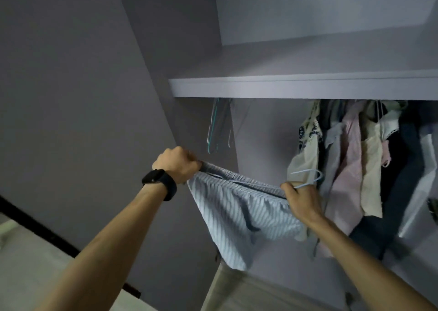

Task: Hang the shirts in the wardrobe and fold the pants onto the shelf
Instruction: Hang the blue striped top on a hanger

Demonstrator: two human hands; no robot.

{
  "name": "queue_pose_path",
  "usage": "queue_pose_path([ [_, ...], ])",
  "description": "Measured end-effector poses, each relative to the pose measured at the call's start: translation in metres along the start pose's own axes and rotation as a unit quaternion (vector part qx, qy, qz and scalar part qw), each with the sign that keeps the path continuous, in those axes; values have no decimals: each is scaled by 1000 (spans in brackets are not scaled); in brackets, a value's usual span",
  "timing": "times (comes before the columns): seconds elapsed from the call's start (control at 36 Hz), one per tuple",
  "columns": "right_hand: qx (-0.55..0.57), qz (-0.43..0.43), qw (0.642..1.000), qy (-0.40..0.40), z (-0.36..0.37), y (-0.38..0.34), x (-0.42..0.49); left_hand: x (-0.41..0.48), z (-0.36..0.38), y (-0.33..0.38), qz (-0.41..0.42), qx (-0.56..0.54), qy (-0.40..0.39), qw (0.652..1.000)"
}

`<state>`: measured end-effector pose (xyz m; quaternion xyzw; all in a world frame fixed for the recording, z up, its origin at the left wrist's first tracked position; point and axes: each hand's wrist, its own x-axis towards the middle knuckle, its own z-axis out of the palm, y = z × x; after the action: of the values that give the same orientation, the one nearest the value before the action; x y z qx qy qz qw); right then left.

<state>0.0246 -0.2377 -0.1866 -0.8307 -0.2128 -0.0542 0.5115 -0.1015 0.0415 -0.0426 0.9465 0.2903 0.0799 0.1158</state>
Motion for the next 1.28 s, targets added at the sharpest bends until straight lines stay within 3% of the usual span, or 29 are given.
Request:
queue_pose_path([
  [0.08, -142, -21, 984, -105, -8, -17, 22, -3, 4, -10, -19, 39, -3, 999],
  [0.17, -303, -33, 924, -231, -4, -36, 35, -7, 12, -10, -24, 58, 1, 998],
  [0.22, -321, -69, 905, -269, 1, -54, 38, -9, 16, -5, -10, 40, -9, 999],
  [0.36, -196, -110, 952, -206, 11, -109, 55, -10, 25, 8, 104, -128, -97, 982],
  [0.44, -183, -101, 951, -229, 14, -132, 61, -15, 31, 25, 162, -167, -91, 968],
  [0.53, -100, -88, 962, -238, 14, -135, 62, -15, 35, 42, 191, -184, -112, 958],
  [0.64, 12, -101, 984, -148, 1, -108, 59, -10, 41, 50, 190, -206, -76, 957],
  [0.69, 9, -75, 989, -125, -12, -82, 53, -8, 43, 45, 166, -240, -90, 952],
  [0.81, -17, 7, 987, -158, -26, -23, 28, -5, 44, 28, 107, -298, -93, 944],
  [1.0, 27, 71, 992, -102, -22, 23, -5, -9, 58, 18, 82, -263, -65, 959],
  [1.14, -13, 41, 995, -88, -24, 25, -13, -10, 69, 18, 80, -272, -80, 956],
  [1.28, -69, -32, 986, -150, -26, 11, -13, -10, 77, 35, 97, -250, -68, 961],
])
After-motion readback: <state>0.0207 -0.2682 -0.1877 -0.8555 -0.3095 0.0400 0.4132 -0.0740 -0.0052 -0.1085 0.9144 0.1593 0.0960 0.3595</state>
